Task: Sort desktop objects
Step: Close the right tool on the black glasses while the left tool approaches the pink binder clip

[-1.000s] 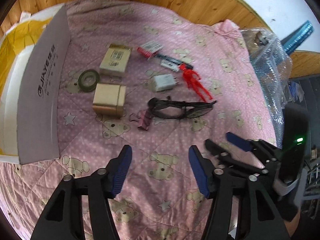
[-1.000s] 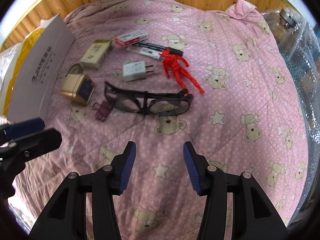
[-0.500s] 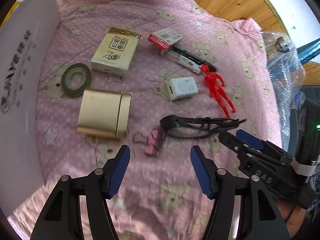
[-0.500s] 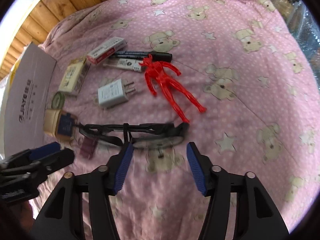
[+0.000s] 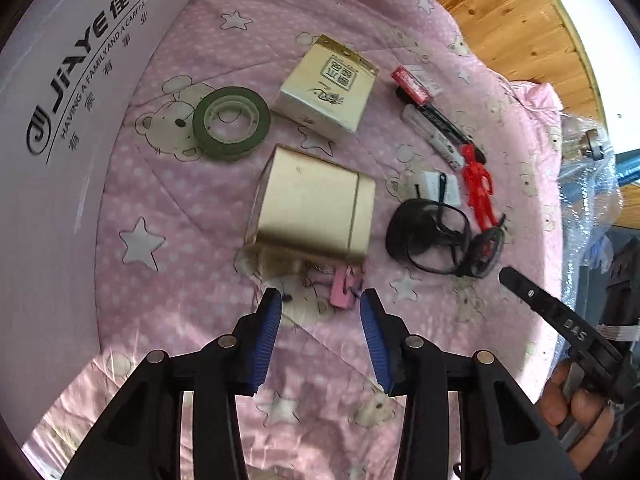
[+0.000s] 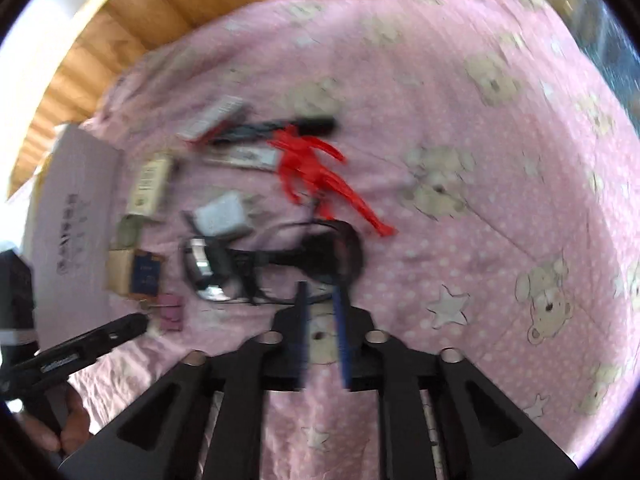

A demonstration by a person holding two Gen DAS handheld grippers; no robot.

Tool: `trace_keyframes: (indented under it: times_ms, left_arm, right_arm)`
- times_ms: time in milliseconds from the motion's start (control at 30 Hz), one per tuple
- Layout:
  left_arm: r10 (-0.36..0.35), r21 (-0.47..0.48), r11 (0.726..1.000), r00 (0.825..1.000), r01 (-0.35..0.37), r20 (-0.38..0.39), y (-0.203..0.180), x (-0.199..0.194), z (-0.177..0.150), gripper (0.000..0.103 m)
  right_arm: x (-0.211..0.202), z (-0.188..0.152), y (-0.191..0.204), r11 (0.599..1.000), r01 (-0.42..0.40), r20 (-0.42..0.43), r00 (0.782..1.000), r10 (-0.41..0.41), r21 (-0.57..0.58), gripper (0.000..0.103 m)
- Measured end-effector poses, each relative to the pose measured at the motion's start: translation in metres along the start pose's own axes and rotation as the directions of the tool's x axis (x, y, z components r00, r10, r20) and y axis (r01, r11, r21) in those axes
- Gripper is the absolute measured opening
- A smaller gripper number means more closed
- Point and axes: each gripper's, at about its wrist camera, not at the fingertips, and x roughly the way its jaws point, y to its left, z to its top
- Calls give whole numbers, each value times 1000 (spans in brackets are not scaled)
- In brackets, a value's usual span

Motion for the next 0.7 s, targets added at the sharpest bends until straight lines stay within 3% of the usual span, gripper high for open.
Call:
trace_keyframes:
  times_ms: [33,67,167,300,500,567,633,700]
  left_arm:
    - [-11,-8,1000,1000,11,-12,0,0,-1,47]
    - [-19,-16,1000,1000,19,-21,0,1,-2,53]
    - [-9,-16,1000,1000,9,-8,-3,4,-4,56]
    - [8,8,1000,1000,-8,-21,-18,17,1,56]
    - [62,23,998,998,-62,1,-30,25,8,56]
    - [58,13,998,998,-59,7,-24,22,10,42]
    - [65,6,998,998,-65,7,-16,18,11,39]
    - [66,-10,998,998,-66,13,-5,11,12,39]
  right_arm:
    - [-4,0,8,999,-22,13,1000,22,-33,54]
    - [-7,1,16,997,-42,23,999,44,-69,58]
    - [-3,2,48,966,-103,-5,994,105,-238,61]
    - [17,-3,70,891,-48,-28,999,40,-452,63]
    - [34,-1,69,813,52,4,998,-60,-580,66]
    - [34,2,61,834,51,1,998,-60,-549,64]
    - [30,8,53,876,62,-5,997,-73,-479,40]
    - [26,18,38,930,35,-42,998,-54,-367,30]
